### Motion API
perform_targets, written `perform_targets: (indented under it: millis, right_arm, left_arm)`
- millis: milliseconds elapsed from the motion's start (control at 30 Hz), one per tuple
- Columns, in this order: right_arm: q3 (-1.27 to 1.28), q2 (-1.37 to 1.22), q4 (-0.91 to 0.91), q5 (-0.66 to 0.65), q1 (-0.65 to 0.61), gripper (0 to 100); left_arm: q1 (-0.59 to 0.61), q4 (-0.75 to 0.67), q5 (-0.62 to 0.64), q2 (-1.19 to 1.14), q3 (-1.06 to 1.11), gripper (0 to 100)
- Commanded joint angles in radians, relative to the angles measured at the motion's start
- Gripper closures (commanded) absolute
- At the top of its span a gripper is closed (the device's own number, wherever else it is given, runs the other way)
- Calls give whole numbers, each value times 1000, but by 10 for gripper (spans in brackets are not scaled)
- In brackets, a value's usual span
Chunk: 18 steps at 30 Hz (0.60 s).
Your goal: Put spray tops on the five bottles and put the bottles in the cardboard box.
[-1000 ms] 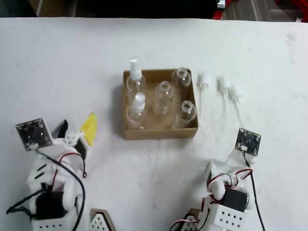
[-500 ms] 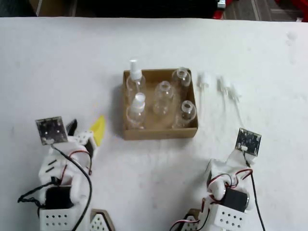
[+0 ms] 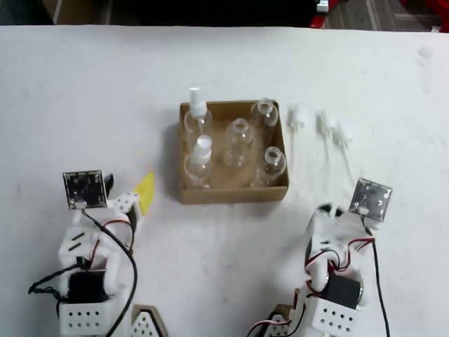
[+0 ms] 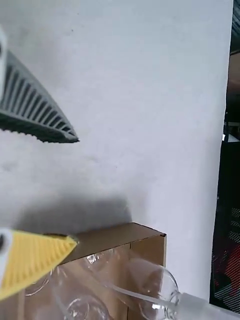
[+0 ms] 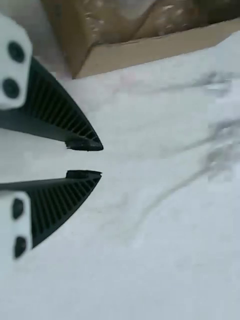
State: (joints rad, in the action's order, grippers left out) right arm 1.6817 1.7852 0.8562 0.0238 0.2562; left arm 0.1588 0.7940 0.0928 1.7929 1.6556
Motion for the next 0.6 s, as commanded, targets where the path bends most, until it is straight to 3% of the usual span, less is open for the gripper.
perform_targets:
  millis: [0, 133, 300, 367, 567]
  right_arm:
    - [9, 5, -148, -2, 8, 946]
    - [9, 5, -240, -25, 16, 946]
    - [9, 7, -412, -267, 74, 946]
    - [-14, 5, -484, -288, 65, 946]
    - [-339, -76, -286, -311, 10, 946]
  left_arm:
    - [-16, -25, -38, 5, -6, 733]
    - [-21, -25, -68, 5, -6, 733]
    - [-21, -31, -72, 5, 6, 733]
    - [-22, -31, -71, 5, 8, 733]
    - [-42, -31, -72, 5, 9, 733]
